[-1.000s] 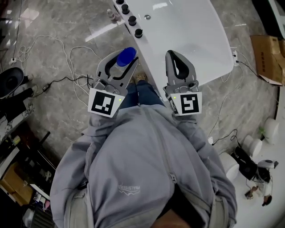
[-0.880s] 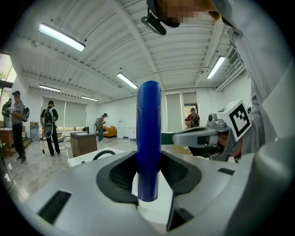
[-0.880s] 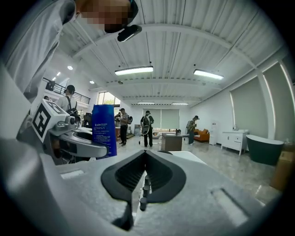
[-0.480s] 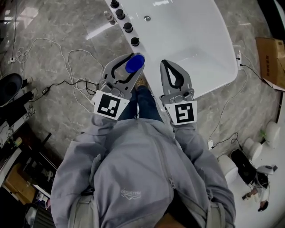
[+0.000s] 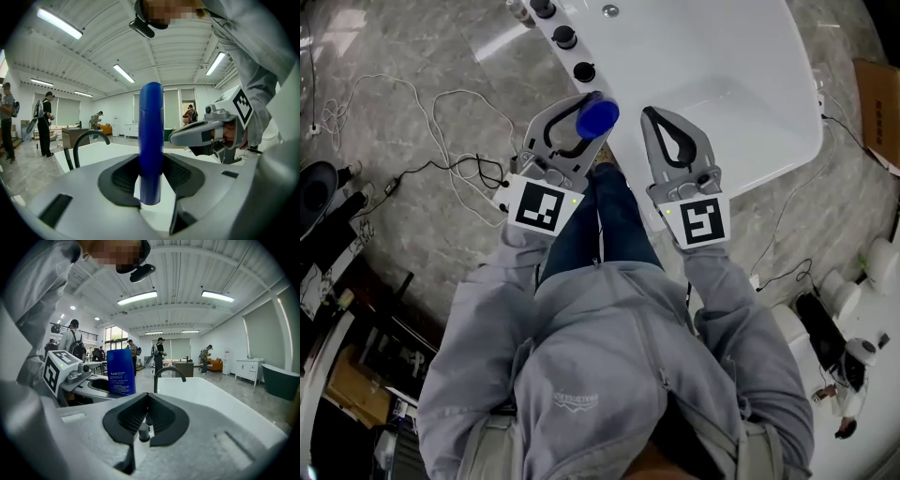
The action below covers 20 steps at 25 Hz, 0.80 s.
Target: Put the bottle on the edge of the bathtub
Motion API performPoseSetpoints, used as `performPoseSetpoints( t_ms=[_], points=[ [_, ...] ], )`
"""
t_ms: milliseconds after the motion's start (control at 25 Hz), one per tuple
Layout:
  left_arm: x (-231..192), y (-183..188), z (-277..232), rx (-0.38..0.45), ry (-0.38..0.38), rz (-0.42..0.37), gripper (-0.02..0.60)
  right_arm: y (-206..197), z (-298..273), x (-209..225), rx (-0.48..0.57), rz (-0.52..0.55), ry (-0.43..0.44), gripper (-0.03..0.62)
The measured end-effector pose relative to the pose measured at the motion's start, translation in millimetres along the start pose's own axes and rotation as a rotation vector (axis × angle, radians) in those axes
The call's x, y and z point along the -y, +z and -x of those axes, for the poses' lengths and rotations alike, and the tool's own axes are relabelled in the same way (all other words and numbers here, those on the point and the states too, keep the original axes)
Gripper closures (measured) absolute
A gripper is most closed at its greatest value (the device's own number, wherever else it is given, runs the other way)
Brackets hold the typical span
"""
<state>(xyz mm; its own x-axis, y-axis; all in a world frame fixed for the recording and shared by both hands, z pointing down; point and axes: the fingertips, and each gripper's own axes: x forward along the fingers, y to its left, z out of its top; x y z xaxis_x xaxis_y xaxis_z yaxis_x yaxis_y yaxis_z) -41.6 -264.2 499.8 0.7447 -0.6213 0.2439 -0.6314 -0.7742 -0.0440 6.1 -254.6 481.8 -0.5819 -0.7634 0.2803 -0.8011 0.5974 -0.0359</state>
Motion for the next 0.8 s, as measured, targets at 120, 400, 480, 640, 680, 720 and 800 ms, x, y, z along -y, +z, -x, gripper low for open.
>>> performPoseSetpoints(
  t_ms=[120, 400, 480, 640, 680, 720, 800],
  points=[
    [2.0, -16.6, -0.8, 0.0, -0.003, -0.007, 0.428, -16.5, -5.8, -4.5, -0.008, -0.003, 0.01, 0.592],
    [-3.0, -44.2, -15.3, 0.018, 0.005, -0.023, 0.428, -46.2, -17.4, -2.8, -0.04, 0.003, 0.016, 0.592],
    [-3.3, -53.0, -17.3, 0.016, 0.007, -0.015, 0.428, -51.5, -19.9, -2.9, -0.044, 0.002, 0.018, 0.592],
    [3.0, -74.7, -23.0, -0.003, 0.0, -0.006, 0.428, -67.0, -22.9, -2.0, -0.052, -0.007, 0.017, 0.592],
    [5.3, -79.6, -25.0, -0.006, -0.002, 0.0, 0.428, -70.8, -22.9, -1.5, -0.058, -0.01, 0.015, 0.592],
    [6.8, -83.6, -27.2, -0.005, -0.003, 0.008, 0.428, -73.7, -23.6, -0.9, -0.062, -0.011, 0.014, 0.591],
    [7.2, -89.7, -30.4, -0.004, -0.007, 0.016, 0.428, -77.5, -26.8, -1.0, -0.064, -0.007, 0.014, 0.592]
  ],
)
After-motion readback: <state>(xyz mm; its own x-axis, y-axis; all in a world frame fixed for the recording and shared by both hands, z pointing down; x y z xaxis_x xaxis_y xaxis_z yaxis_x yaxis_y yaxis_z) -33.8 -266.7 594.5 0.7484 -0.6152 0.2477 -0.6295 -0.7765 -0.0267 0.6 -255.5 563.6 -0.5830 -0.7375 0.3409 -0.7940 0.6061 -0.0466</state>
